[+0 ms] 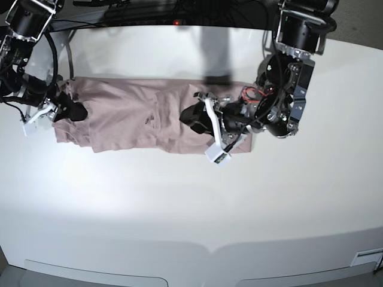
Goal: Fold the T-shirt properly
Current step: 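Grasp the strip with both grippers and lift it off the table, then fold the strip over with the right gripper onto the left gripper's end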
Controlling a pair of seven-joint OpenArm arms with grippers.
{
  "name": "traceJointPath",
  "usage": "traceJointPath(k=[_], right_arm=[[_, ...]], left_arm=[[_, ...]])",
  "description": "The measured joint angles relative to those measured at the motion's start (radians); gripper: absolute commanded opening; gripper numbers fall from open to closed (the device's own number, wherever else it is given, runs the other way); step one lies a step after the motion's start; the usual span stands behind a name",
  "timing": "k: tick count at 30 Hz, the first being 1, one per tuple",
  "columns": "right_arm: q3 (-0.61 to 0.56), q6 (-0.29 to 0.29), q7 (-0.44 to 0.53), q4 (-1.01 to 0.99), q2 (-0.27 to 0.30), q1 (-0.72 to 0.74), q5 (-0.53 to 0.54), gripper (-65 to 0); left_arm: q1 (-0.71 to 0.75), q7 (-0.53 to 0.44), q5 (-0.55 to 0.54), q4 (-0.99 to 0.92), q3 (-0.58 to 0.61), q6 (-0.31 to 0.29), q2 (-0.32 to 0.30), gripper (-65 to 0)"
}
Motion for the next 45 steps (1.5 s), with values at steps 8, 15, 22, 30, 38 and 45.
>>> traceJointPath(k=[8, 15, 22, 30, 38, 45], right_arm=[[0.0, 0.0, 0.011, 0.0, 0.03, 0.0, 0.0, -49.1], [0.0, 0.0, 0.008, 0.0, 0.031, 0.028, 0.0, -65.0], [0.001, 0.0, -0.126, -0.001, 0.031, 0.109, 0.15, -65.0], [-0.035, 0.0, -0.121, 0.0, 0.025, 0.166, 0.401, -65.0], [-0.208, 0.0, -0.121, 0.0, 0.005, 0.169, 0.395, -65.0], [-0.325, 0.0, -0.121, 0.013, -0.009, 0.177, 0.393, -65.0]], left_arm=[[0.0, 0.0, 0.0, 0.0, 0.0, 0.0, 0.0, -43.5], [0.0, -0.085, 0.122, 0.0, 0.0, 0.0, 0.0, -43.5], [0.014, -0.175, 0.309, 0.0, 0.0, 0.0, -0.003, -43.6], [0.02, -0.415, 0.507, -0.08, 0.174, 0.039, -0.021, -50.2], [-0.06, -0.387, 0.528, -0.106, 0.359, 0.187, -0.008, -50.0], [-0.134, -0.336, 0.544, -0.114, 0.359, 0.19, -0.019, -50.0]])
